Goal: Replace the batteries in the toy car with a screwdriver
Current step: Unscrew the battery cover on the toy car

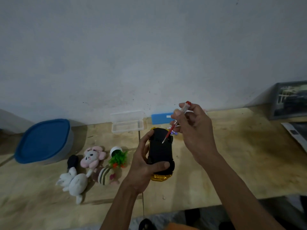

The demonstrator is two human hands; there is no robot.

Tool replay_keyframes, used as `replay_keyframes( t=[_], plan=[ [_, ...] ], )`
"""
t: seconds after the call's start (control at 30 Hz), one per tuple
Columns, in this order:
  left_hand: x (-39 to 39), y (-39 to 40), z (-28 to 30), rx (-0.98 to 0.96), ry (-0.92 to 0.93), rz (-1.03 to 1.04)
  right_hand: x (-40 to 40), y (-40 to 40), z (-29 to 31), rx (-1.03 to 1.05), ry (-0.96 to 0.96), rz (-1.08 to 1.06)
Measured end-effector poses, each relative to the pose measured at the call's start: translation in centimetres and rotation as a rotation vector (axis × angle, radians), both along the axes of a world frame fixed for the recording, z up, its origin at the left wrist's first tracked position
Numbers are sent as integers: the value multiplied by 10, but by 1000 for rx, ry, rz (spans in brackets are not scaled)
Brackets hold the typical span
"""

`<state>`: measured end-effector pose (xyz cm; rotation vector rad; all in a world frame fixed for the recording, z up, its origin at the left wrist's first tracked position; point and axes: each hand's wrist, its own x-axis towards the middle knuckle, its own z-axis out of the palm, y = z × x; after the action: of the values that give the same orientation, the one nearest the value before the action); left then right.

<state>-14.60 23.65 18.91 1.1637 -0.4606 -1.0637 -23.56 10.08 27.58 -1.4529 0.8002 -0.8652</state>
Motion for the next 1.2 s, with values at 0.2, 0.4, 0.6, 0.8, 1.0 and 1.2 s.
replay_keyframes(
  t=[0.2,0.4,0.6,0.8,1.0,1.2],
  plan=[
    [-22,-43,18,-58,-49,-59,-38,-42,18,-229,-6,-76],
    [-39,-76,31,-68,-57,-60,-53,-68,30,-324,-6,-82],
    [-52,-83,50,-74,-159,37,-63,-76,39,-370,-78,-71],
    [-55,-80,62,-66,-280,145,-55,-73,42,-379,-123,-26],
    [-47,-70,67,-86,-233,174,-40,-64,46,-355,-164,34],
    [-40,-62,68,-88,-194,169,-28,-56,48,-374,-182,67]
  ],
)
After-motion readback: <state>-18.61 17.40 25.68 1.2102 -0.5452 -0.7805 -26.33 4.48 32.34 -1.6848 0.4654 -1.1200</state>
